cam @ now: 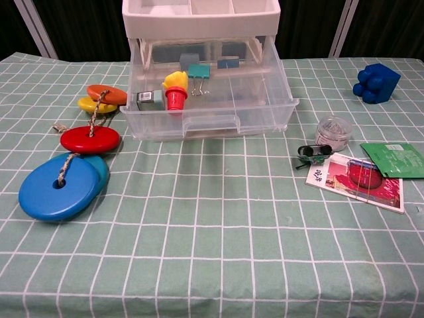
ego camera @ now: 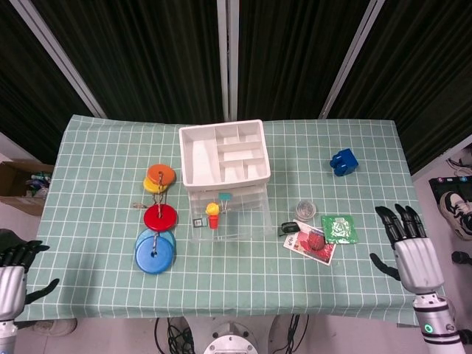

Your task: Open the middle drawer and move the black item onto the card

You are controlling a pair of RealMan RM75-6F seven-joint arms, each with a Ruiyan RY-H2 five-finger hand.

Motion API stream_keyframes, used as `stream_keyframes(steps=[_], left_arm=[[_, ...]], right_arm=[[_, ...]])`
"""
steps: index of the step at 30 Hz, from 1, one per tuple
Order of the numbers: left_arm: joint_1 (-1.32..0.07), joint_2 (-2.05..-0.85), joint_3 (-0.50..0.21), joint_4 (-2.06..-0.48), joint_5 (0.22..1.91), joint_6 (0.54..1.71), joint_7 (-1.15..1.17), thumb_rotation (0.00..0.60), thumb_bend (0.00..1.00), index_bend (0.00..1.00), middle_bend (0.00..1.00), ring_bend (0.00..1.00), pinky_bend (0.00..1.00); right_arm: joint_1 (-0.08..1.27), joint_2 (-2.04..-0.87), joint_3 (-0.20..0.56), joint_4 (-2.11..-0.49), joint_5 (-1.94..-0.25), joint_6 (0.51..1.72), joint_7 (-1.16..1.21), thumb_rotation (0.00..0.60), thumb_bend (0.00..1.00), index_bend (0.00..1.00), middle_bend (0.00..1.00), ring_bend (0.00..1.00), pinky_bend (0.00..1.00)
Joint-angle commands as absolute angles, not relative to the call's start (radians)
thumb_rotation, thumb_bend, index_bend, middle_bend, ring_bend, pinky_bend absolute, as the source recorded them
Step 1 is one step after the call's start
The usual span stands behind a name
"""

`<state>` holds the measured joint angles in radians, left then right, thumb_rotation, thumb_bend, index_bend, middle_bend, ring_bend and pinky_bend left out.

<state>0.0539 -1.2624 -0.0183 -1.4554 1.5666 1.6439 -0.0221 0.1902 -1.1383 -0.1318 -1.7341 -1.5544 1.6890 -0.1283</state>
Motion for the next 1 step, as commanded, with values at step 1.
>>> stream_keyframes(steps=[1], left_arm=[[0.052,-1.262,-0.015,-1.466,1.572,1.642,-0.010,0.600,0.00,0.32,0.25,0.22,0.21]], right_arm=[[0.117,-1.116,-0.162,-1.682,-1.582,1.724,-0.041,0.600,0.11,0.00,0.10,0.00,0.03]])
